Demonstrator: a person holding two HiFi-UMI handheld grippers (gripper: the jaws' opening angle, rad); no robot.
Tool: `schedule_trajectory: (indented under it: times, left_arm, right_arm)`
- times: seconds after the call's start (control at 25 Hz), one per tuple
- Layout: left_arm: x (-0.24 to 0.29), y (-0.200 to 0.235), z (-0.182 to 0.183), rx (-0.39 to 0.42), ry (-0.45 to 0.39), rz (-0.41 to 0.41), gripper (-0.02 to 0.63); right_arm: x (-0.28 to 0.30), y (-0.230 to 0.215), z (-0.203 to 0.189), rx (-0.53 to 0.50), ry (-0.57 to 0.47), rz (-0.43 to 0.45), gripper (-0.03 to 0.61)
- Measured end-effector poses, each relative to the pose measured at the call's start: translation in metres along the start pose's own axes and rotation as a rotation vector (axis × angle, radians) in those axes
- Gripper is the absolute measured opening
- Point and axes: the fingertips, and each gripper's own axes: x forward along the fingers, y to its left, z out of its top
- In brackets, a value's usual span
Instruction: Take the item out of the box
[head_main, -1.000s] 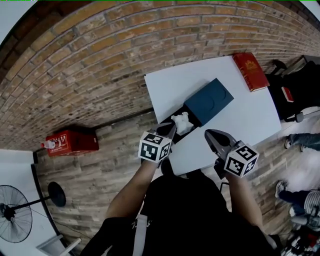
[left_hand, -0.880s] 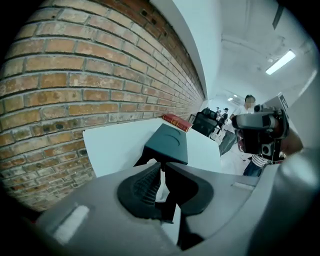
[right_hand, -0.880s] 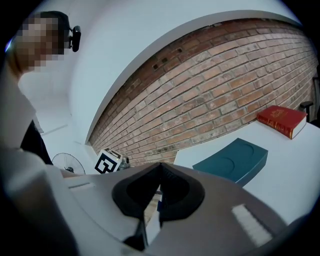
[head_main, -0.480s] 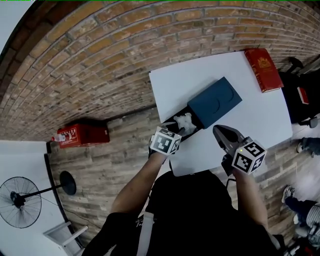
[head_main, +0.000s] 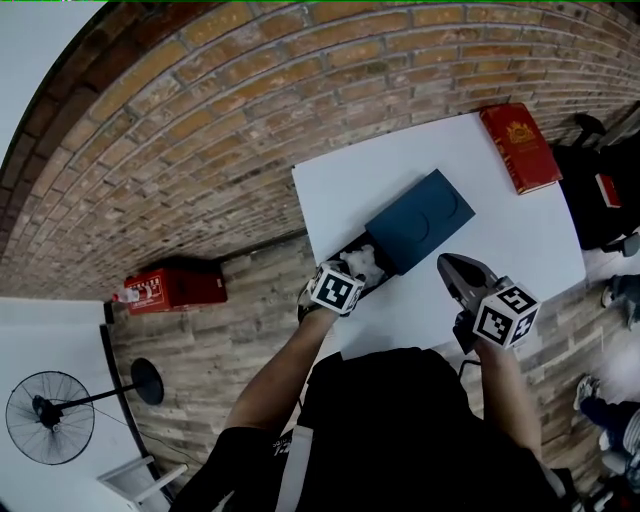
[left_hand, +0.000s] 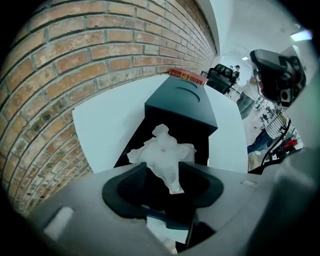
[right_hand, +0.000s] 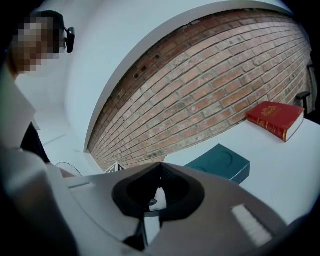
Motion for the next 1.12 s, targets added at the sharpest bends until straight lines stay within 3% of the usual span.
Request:
schedule_trajectory:
  times: [0.28,0.6,0.84,1.12]
  left_arm:
    - [0.012,0.004,-0.001,0.045,0.064,0.040,0.238]
    - [0.017,0.000,-0.007,0.117,0.145,0.032,0.238]
    - [0.018,-0.001,-0.004,0.166,0.135,0.060,0.230]
    - [0.025,-0.010,0.000,0.155,0.103,0.005,0.188]
  right_arm:
    - [0.007,-0.008,0.005,0.004,0.010,0.014,0.000]
    - [0.020,-0.011,0.007,0.006,0.021,0.040,0.000]
    - [0.025,-0.007,0.006,0.006,0.028,0.048,0.000]
    - [0.020,-0.001,0.001,0.010,0.037,0.041,0.000]
